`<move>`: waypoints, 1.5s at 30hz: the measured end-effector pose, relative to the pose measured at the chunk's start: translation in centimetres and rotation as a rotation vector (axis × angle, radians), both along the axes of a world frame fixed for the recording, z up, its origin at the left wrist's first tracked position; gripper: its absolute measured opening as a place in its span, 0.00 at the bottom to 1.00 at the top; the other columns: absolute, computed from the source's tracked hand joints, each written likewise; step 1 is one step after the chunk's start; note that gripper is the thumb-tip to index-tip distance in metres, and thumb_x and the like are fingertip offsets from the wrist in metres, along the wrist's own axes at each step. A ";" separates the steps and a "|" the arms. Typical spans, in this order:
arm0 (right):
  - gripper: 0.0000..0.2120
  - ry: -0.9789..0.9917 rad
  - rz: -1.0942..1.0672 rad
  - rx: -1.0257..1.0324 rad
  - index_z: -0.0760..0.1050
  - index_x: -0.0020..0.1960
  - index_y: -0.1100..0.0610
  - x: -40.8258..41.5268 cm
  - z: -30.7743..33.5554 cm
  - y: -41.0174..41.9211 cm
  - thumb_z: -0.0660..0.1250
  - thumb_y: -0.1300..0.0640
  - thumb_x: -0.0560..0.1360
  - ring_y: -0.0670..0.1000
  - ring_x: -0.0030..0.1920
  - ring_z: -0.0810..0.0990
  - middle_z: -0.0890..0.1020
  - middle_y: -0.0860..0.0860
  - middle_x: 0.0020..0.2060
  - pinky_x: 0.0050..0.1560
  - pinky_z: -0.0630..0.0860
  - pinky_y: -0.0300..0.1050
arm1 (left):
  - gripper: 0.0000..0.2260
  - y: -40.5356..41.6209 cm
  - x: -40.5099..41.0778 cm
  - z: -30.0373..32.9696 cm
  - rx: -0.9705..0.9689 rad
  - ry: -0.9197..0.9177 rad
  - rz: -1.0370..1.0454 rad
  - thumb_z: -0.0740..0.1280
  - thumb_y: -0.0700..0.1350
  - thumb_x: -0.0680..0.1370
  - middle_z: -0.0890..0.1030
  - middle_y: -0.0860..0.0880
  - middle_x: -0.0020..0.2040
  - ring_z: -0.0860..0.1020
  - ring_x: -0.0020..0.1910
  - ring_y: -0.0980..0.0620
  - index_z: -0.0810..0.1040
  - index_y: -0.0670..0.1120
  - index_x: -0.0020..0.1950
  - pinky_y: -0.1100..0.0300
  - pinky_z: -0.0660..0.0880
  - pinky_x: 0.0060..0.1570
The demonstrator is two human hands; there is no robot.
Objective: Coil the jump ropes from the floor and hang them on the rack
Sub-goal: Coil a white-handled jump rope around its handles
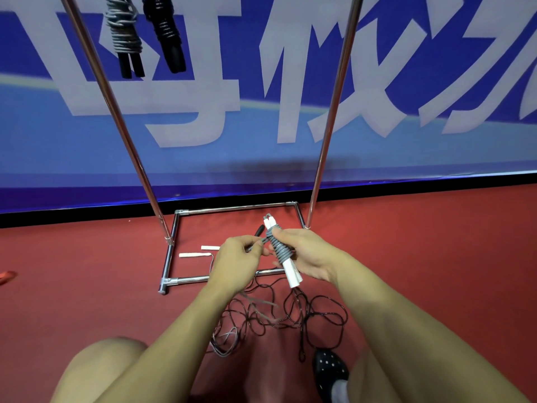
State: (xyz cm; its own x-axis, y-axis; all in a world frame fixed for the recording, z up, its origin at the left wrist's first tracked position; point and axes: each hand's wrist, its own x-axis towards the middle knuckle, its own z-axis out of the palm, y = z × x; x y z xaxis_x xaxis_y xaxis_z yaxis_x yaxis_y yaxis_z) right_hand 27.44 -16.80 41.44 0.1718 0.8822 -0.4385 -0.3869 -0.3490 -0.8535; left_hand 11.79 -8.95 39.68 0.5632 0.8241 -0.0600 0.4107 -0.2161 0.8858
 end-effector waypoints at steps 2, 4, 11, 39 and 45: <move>0.12 -0.013 0.001 0.019 0.78 0.58 0.65 -0.2 0.1 -0.3 0.70 0.58 0.80 0.48 0.42 0.85 0.86 0.54 0.42 0.45 0.81 0.43 | 0.12 -0.3 -0.1 0.0 -0.027 -0.004 -0.063 0.62 0.44 0.83 0.84 0.59 0.35 0.71 0.28 0.54 0.85 0.50 0.46 0.61 0.69 0.34; 0.15 -0.047 0.022 0.000 0.78 0.59 0.64 -0.2 0.3 -0.5 0.74 0.57 0.77 0.48 0.44 0.86 0.87 0.54 0.43 0.40 0.81 0.44 | 0.13 -0.5 -0.2 -0.1 -0.047 -0.028 -0.114 0.60 0.46 0.81 0.84 0.49 0.36 0.72 0.33 0.51 0.84 0.50 0.45 0.58 0.69 0.37; 0.13 -0.188 0.084 -0.014 0.81 0.56 0.61 0.0 -0.1 -0.4 0.75 0.55 0.76 0.47 0.40 0.83 0.84 0.53 0.41 0.43 0.79 0.45 | 0.12 -1.0 -0.2 0.0 -0.047 -0.018 -0.185 0.59 0.42 0.85 0.75 0.59 0.25 0.64 0.25 0.54 0.81 0.49 0.48 0.61 0.63 0.28; 0.11 -0.296 -0.062 -0.001 0.73 0.56 0.59 -0.5 -1.0 0.4 0.71 0.55 0.80 0.50 0.36 0.79 0.81 0.57 0.45 0.42 0.80 0.48 | 0.14 -0.1 -0.1 0.4 0.046 0.093 0.002 0.68 0.53 0.81 0.85 0.54 0.35 0.75 0.29 0.54 0.83 0.49 0.38 0.53 0.75 0.35; 0.10 -0.054 -0.100 -0.034 0.71 0.59 0.61 -0.6 -0.8 0.8 0.58 0.55 0.85 0.56 0.45 0.79 0.77 0.61 0.51 0.44 0.77 0.46 | 0.10 0.1 -0.3 0.5 0.065 0.056 -0.023 0.68 0.49 0.81 0.85 0.60 0.36 0.78 0.32 0.51 0.83 0.52 0.41 0.52 0.76 0.39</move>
State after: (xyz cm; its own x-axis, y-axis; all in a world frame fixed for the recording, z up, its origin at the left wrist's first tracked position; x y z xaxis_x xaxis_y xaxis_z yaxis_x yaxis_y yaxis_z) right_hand 26.80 -15.98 40.69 0.2824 0.8443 -0.4555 -0.3751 -0.3399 -0.8624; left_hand 11.48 -8.89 40.22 0.5796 0.8140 -0.0385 0.4533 -0.2827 0.8453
